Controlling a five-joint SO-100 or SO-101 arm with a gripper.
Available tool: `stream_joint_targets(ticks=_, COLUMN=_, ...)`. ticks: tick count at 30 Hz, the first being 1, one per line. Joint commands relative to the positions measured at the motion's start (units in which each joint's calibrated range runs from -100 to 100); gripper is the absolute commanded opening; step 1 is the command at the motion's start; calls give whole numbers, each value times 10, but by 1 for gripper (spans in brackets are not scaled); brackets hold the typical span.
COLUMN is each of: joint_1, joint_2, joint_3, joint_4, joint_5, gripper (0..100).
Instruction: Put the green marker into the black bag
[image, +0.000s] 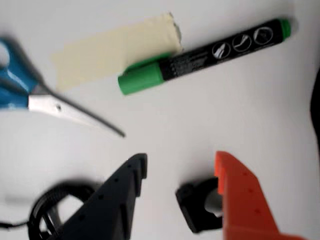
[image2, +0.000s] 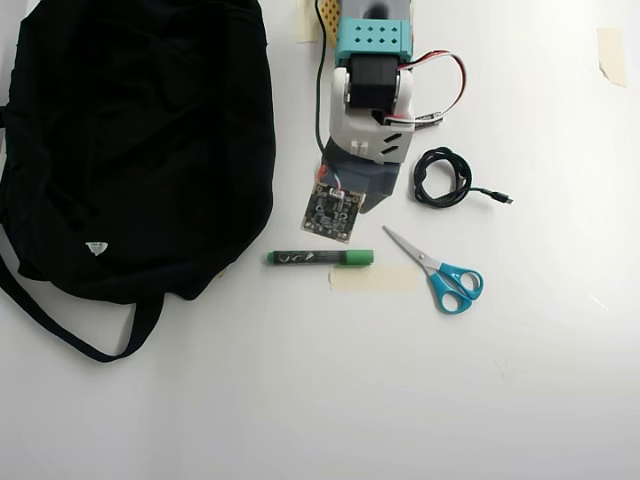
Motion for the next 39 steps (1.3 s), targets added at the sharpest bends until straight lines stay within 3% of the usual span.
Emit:
stream_joint_targets(ticks=1, joint_1=-5, joint_2=2, joint_3=-22, joint_4=-21, joint_5=-18, gripper=19)
stream_joint_targets(ticks=9, joint_1=-5, joint_2=4, joint_3=-22, joint_4=-28, joint_5=-70, gripper=29)
stream_joint_targets(ticks=18, joint_1=-5, joint_2=5, joint_3=-22, joint_4=-28, joint_5=-87, gripper=29)
stream_joint_targets(ticks=31, joint_1=-5, joint_2=4, joint_3=-20, joint_4=-28, joint_5=-62, gripper=29)
stream_joint_targets(ticks=39, joint_1=-27, joint_2=4, joint_3=-22, joint_4=-28, joint_5=7, gripper=30)
